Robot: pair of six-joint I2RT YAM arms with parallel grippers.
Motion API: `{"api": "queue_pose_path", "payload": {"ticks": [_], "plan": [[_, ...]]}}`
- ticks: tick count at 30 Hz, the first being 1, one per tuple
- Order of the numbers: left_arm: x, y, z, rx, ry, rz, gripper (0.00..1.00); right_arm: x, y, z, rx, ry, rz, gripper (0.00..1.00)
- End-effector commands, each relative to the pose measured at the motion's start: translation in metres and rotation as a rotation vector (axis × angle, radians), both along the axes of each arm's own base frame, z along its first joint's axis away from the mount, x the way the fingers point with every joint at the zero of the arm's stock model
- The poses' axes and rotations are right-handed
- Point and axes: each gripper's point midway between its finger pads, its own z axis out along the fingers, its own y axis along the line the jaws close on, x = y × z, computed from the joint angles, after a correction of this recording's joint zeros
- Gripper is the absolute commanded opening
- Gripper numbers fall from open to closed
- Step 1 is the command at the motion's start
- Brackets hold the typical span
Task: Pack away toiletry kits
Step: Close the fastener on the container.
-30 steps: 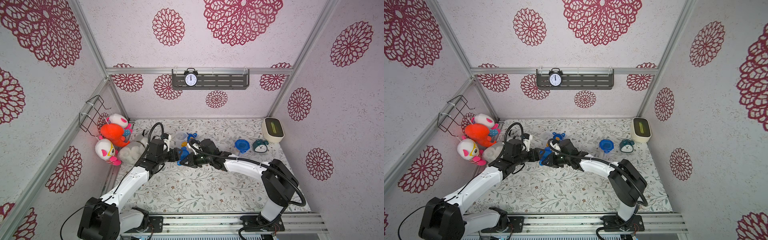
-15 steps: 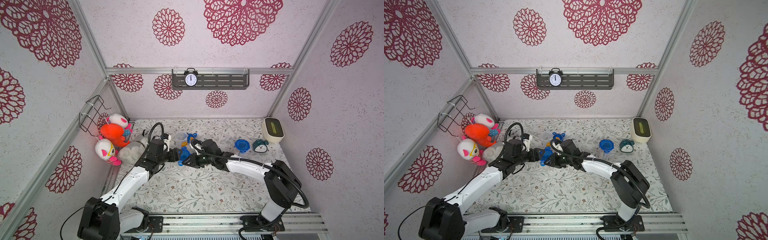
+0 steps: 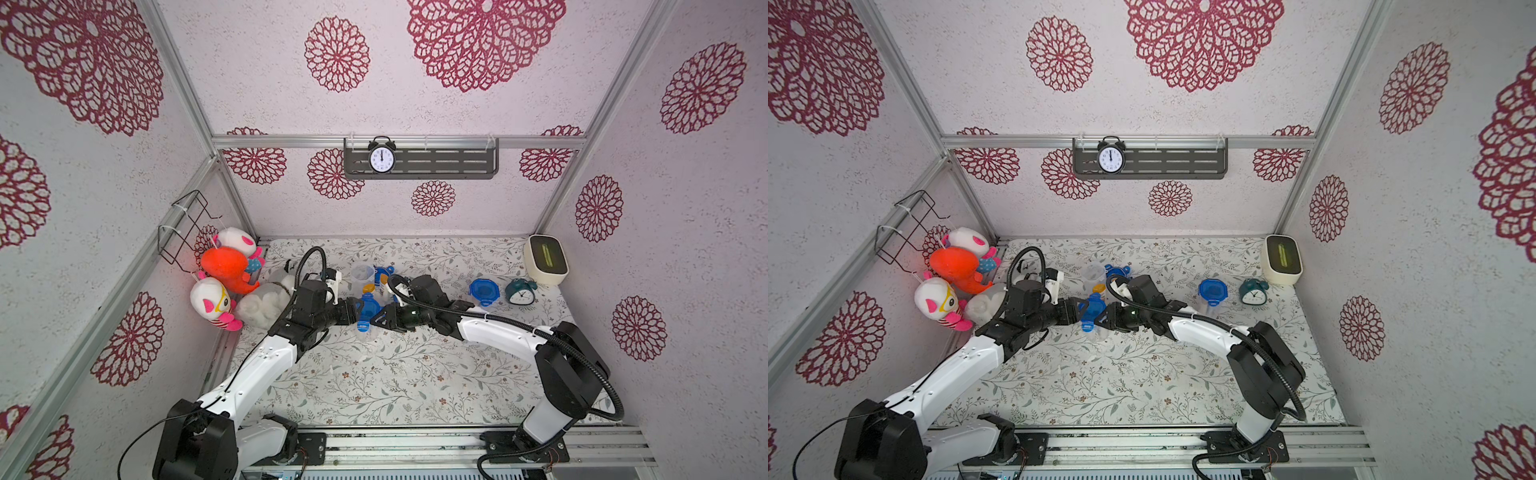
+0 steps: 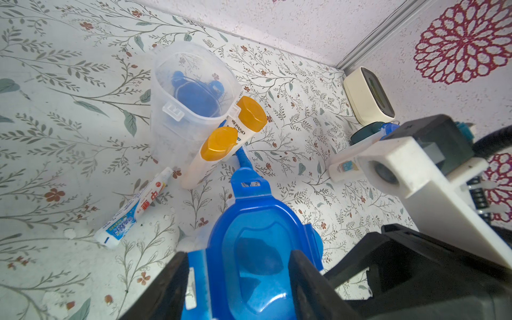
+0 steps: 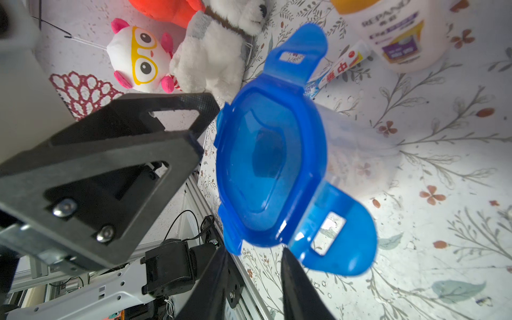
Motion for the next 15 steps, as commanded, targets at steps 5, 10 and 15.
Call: {"api": "queue_pose_path", "payload": {"ticks": [5, 10, 15], "plan": [[-0.005, 0.000, 0.005, -0.010, -0.013, -0.003, 0.61, 0.012, -0.001, 0.025, 0.024, -0.078, -0.001, 0.36], [-0.004, 0.000, 0.004, -0.011, -0.007, -0.002, 0.61, 0.016, -0.004, 0.023, 0.013, -0.078, -0.006, 0.37], [-0.004, -0.001, 0.003, -0.011, -0.003, -0.005, 0.61, 0.021, -0.007, 0.022, 0.007, -0.077, -0.015, 0.38]]}}
